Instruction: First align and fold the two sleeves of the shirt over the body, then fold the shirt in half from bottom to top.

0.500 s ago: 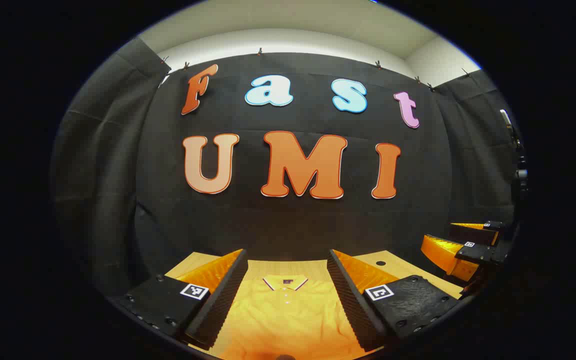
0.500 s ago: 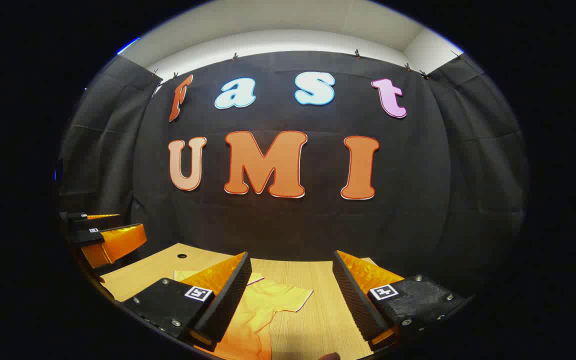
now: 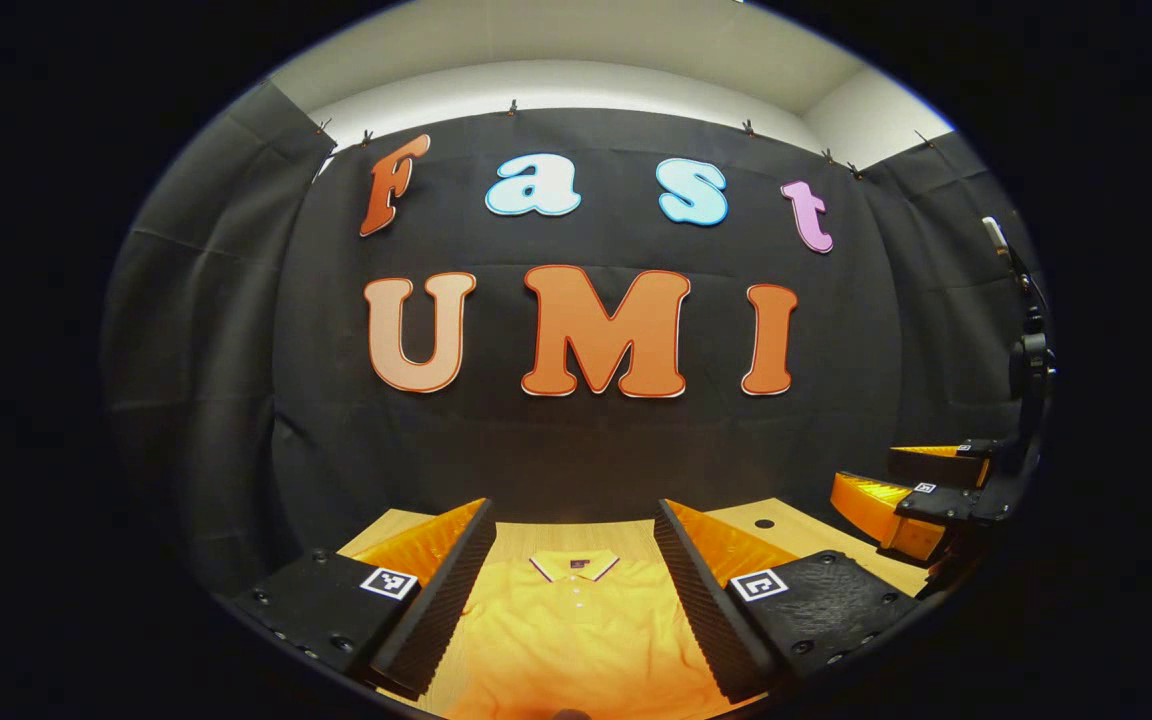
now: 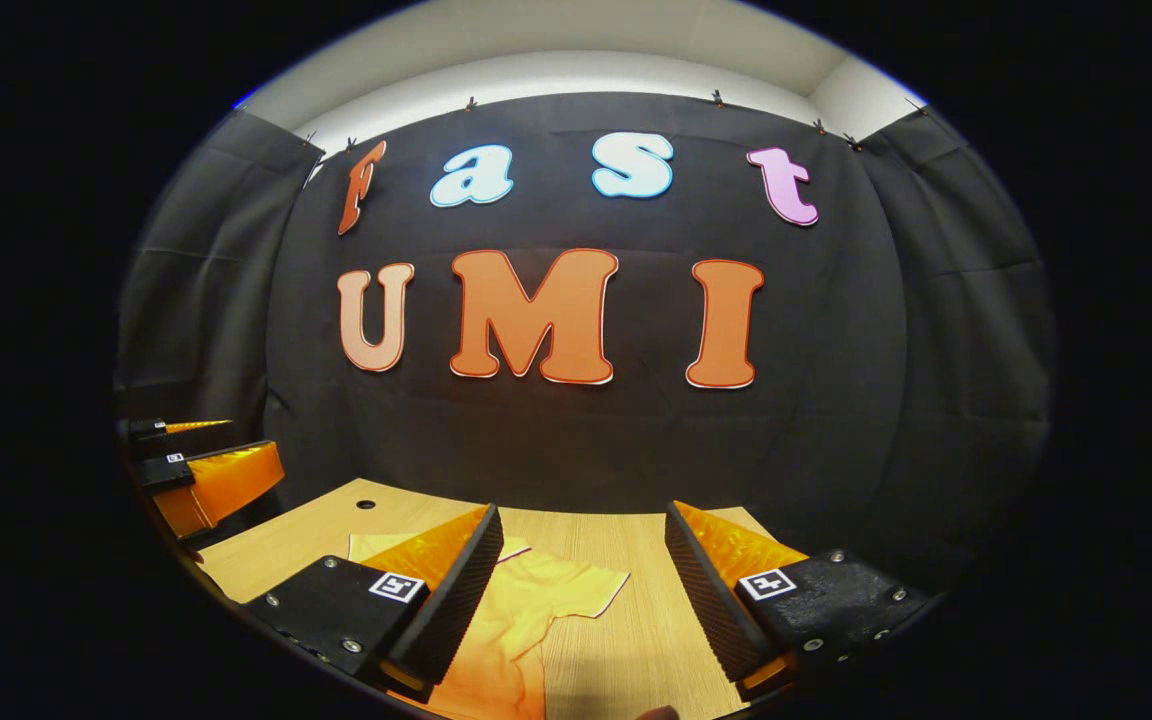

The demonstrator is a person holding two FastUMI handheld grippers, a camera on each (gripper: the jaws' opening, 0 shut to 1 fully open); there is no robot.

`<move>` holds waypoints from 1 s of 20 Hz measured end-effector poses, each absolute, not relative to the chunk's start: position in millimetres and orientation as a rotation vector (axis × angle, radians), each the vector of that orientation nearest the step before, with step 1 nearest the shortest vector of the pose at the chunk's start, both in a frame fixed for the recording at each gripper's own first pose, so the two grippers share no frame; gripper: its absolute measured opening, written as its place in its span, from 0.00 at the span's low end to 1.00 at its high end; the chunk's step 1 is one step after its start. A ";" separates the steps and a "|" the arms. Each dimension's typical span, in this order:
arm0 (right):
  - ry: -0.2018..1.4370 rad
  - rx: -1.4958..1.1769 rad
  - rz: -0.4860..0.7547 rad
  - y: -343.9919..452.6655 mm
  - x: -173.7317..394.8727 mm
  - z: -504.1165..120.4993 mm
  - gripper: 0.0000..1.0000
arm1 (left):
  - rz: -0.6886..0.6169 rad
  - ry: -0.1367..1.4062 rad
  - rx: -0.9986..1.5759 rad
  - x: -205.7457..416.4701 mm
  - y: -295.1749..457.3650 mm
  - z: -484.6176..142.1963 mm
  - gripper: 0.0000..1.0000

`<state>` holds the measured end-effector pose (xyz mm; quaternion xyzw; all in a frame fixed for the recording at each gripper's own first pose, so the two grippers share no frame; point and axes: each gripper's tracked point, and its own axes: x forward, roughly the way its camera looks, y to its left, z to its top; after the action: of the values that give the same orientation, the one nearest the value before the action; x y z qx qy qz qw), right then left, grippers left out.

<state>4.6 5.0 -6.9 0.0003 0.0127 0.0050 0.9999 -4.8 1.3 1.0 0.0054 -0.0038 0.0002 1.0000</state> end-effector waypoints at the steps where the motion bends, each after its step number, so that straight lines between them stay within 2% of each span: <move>1: 0.027 -0.001 0.010 5.7 5.1 -8.1 0.99 | -0.001 -0.010 0.011 -4.4 2.2 1.5 0.98; 13: 0.044 0.006 0.050 17.5 25.2 -15.4 0.99 | 0.042 -0.017 0.028 -6.3 13.5 1.1 0.98; 20: 0.098 -0.005 0.093 10.0 77.6 -35.6 0.98 | 0.134 -0.022 0.047 -10.8 25.8 -1.8 0.98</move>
<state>77.6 10.0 -35.6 -0.0027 0.0492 0.0464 0.9977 -10.8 25.8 -1.8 0.0233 -0.0109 0.0670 0.9974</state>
